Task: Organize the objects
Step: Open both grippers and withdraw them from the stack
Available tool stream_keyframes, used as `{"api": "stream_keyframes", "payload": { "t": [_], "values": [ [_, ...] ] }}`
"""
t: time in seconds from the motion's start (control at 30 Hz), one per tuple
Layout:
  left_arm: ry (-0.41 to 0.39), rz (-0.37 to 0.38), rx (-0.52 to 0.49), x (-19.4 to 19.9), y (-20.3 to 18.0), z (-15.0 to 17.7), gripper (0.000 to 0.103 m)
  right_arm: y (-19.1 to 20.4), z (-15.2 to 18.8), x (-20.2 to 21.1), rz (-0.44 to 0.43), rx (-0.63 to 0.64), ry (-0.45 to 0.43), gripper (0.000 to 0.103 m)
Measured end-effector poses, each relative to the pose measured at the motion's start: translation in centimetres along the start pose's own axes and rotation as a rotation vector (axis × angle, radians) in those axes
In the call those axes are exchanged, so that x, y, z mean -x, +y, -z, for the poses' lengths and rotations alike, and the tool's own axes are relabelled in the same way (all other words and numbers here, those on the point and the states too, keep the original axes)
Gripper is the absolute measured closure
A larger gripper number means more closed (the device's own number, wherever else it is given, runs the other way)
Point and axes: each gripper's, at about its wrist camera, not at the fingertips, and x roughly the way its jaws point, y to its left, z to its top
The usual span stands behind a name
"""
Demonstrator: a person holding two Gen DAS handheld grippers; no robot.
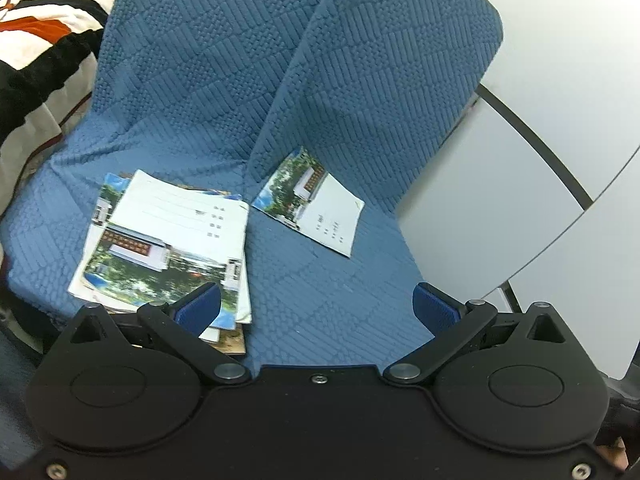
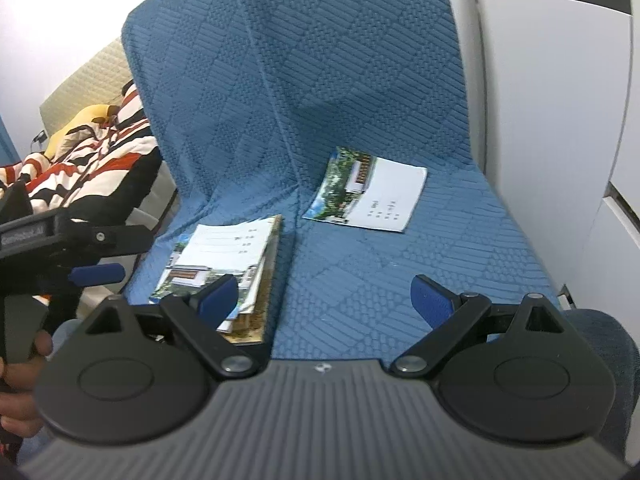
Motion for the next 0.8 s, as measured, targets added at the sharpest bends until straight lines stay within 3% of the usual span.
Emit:
{"api": "stream_keyframes", "payload": {
  "t": [0.47,0.8],
  "values": [
    [0.025,0.021,-0.029,-2.8,-3.6,0.5,0.001,-4.5,-0.2,0.1,0.067,-0.020,-0.024,0.008],
    [0.069,0.003,-0.027,-7.3,-4.6,0.2,0.001,-7.7,-0.5,-3.0,0.092,-0.069,-0.015,0.008]
  ]
}}
